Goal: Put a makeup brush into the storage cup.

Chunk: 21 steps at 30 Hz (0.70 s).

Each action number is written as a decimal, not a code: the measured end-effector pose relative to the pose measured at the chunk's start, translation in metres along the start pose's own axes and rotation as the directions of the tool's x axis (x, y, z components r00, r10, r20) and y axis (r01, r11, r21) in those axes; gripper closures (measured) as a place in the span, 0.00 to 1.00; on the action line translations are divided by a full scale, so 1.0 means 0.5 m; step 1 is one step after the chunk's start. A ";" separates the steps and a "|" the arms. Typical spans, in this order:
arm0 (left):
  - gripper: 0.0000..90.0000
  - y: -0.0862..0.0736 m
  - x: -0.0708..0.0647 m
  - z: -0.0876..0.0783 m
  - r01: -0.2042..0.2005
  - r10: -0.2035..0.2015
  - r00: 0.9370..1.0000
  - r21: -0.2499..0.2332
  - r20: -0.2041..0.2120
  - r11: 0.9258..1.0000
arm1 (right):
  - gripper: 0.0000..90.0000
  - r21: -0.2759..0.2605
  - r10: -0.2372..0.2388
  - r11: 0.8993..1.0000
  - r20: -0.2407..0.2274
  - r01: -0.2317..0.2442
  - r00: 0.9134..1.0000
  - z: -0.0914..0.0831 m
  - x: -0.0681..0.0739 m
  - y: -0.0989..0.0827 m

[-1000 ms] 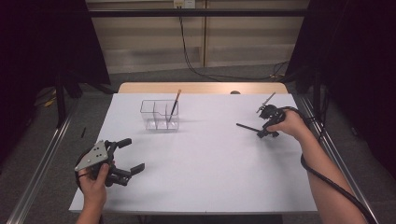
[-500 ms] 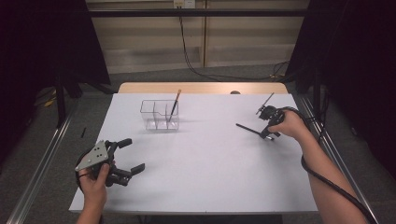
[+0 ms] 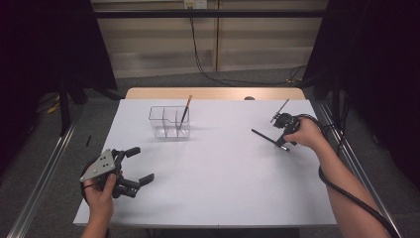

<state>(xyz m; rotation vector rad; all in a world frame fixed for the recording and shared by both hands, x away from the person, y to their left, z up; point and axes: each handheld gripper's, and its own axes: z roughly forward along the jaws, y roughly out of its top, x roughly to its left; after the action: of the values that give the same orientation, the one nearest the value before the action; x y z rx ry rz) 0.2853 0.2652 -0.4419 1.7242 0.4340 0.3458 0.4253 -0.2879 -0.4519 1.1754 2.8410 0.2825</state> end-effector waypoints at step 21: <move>0.00 0.000 -0.001 0.006 -0.007 0.007 1.000 0.009 0.001 1.000 | 0.93 0.026 -0.027 0.999 -0.041 0.028 0.999 -0.004 0.010 -0.014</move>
<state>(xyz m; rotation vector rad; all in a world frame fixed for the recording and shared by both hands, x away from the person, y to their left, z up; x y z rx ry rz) 0.2862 0.2624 -0.4425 1.7352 0.4297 0.3491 0.4166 -0.2892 -0.4513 1.1470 2.9021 0.2707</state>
